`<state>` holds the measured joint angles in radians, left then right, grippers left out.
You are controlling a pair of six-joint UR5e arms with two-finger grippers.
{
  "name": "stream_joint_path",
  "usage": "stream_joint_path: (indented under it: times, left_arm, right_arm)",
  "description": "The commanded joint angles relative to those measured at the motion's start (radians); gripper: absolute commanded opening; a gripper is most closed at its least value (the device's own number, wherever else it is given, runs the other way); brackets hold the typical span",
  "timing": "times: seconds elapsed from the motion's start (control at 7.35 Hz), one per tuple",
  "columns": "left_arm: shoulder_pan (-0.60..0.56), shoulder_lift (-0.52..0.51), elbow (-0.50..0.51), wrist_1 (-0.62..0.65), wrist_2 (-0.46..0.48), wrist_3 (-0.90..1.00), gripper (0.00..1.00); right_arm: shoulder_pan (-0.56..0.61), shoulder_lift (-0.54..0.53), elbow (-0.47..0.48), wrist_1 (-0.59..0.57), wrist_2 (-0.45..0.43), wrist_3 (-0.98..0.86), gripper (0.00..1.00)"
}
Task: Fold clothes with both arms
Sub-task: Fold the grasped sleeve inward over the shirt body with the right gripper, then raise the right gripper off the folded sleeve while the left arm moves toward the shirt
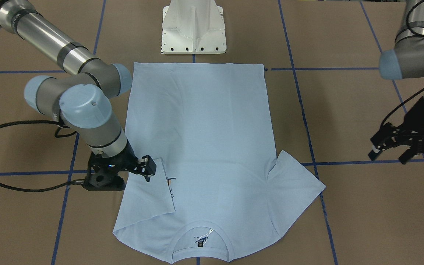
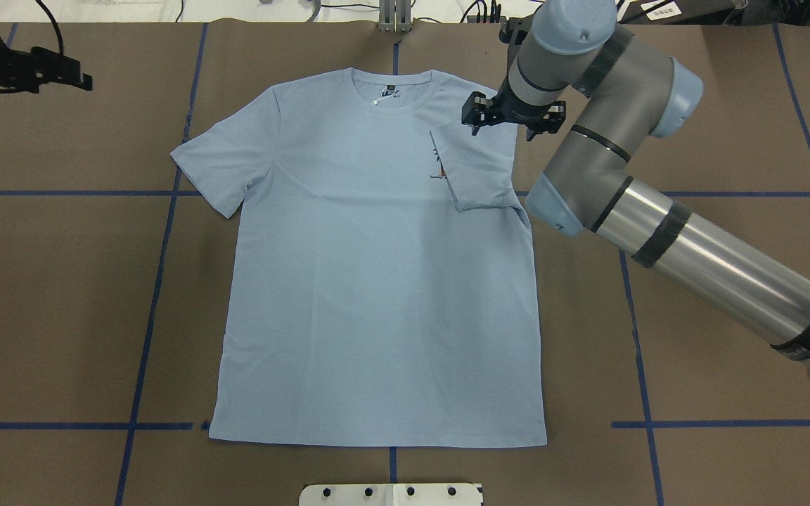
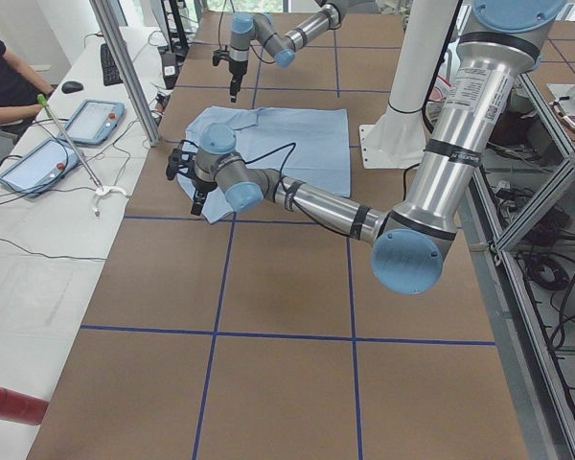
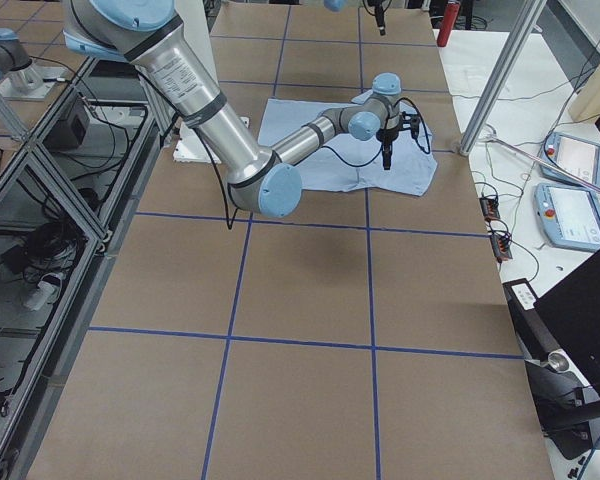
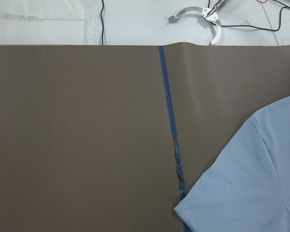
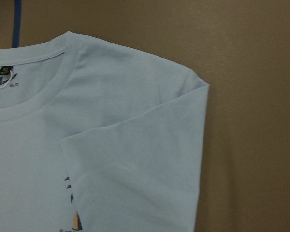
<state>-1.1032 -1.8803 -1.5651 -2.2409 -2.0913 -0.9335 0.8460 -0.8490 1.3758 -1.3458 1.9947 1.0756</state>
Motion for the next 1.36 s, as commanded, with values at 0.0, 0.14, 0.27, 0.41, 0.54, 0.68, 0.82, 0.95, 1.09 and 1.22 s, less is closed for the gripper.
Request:
stream_joint_path:
  times: [0.0, 0.14, 0.27, 0.41, 0.54, 0.68, 0.82, 0.95, 1.09, 1.22]
  left_arm:
    - [0.191, -0.016, 0.031, -0.052, 0.242, -0.248, 1.0]
    - [0.25, -0.072, 0.106, -0.054, 0.357, -0.316, 0.99]
    - [0.291, -0.116, 0.187, -0.058, 0.47, -0.33, 0.99]
    - [0.296, -0.147, 0.242, -0.06, 0.5, -0.327, 0.99]
    - [0.296, -0.152, 0.272, -0.06, 0.502, -0.324, 0.95]
    - [0.298, -0.155, 0.313, -0.083, 0.526, -0.324, 0.94]
    - [0.298, -0.157, 0.35, -0.115, 0.534, -0.323, 0.94]
    - [0.298, -0.157, 0.353, -0.123, 0.534, -0.299, 0.93]
    - [0.296, -0.16, 0.352, -0.123, 0.533, -0.25, 0.91]
    - [0.295, -0.16, 0.347, -0.121, 0.527, -0.242, 0.9]
  right_arm:
    - [0.063, -0.033, 0.104, -0.181, 0.054, -0.066, 1.0]
    - [0.102, -0.042, 0.138, -0.252, 0.112, -0.11, 1.0]
    - [0.11, -0.056, 0.17, -0.274, 0.122, -0.121, 1.0]
    - [0.108, -0.059, 0.175, -0.274, 0.122, -0.121, 1.0]
    - [0.108, -0.061, 0.174, -0.273, 0.121, -0.121, 1.0]
    - [0.107, -0.062, 0.172, -0.271, 0.118, -0.121, 1.0]
    - [0.104, -0.061, 0.172, -0.268, 0.116, -0.121, 1.0]
    - [0.102, -0.059, 0.173, -0.268, 0.116, -0.121, 1.0]
    - [0.102, -0.059, 0.174, -0.268, 0.116, -0.121, 1.0]
    - [0.101, -0.059, 0.174, -0.268, 0.116, -0.12, 1.0]
